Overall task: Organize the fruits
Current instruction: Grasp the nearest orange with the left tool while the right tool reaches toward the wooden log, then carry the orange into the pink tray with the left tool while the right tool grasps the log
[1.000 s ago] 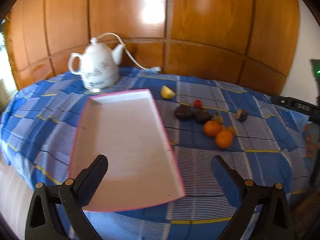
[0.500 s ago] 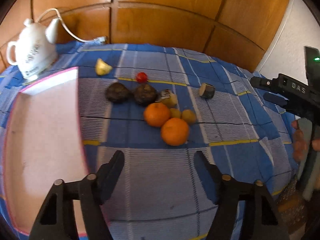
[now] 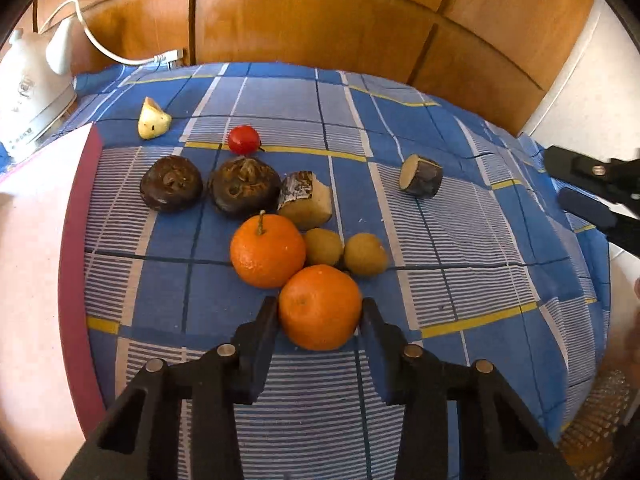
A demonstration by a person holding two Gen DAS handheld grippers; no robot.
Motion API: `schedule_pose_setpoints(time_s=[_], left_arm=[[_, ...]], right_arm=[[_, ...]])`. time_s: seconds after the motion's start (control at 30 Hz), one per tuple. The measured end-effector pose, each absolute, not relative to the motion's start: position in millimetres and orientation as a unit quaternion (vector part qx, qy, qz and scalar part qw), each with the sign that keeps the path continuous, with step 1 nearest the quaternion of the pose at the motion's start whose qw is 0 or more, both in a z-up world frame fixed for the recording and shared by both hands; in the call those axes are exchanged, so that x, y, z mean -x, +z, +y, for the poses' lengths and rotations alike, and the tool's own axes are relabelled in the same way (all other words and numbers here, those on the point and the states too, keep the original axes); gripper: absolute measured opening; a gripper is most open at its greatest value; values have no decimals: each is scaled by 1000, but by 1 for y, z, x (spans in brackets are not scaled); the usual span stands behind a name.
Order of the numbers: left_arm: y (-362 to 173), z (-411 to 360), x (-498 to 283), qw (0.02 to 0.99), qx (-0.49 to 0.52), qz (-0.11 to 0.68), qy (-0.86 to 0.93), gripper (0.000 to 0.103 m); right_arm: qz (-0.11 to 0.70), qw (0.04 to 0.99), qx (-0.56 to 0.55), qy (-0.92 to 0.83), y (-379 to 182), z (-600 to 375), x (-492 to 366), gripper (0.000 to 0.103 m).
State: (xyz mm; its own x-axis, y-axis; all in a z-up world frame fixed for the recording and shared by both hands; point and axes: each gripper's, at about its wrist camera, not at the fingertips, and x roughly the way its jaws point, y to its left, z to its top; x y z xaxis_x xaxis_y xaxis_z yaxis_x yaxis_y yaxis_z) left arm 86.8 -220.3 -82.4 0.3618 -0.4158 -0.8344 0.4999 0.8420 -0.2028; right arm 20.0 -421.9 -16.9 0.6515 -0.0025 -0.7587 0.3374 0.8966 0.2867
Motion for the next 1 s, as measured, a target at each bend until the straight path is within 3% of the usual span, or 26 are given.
schedule_pose_setpoints(time_s=[0.1,0.3,0.5,1.0], left_arm=[[-79,-210,-74,826,-49,482,-288,41],[-79,-181,-35,833,-81,453,-306,41],[-88,-172,-29,832,-65,454,-311,40],[-83,-166,-28,829,-55,457,-318,39]], right_arm=[[417,880,-207,-93,-20,-421,-22,55],[444,873,-186,-81,-31,-410,-27,54],[464,867,-167,-75,-40,-402,-30,46],[494,842,-196,-97,-59,-400,-94,46]])
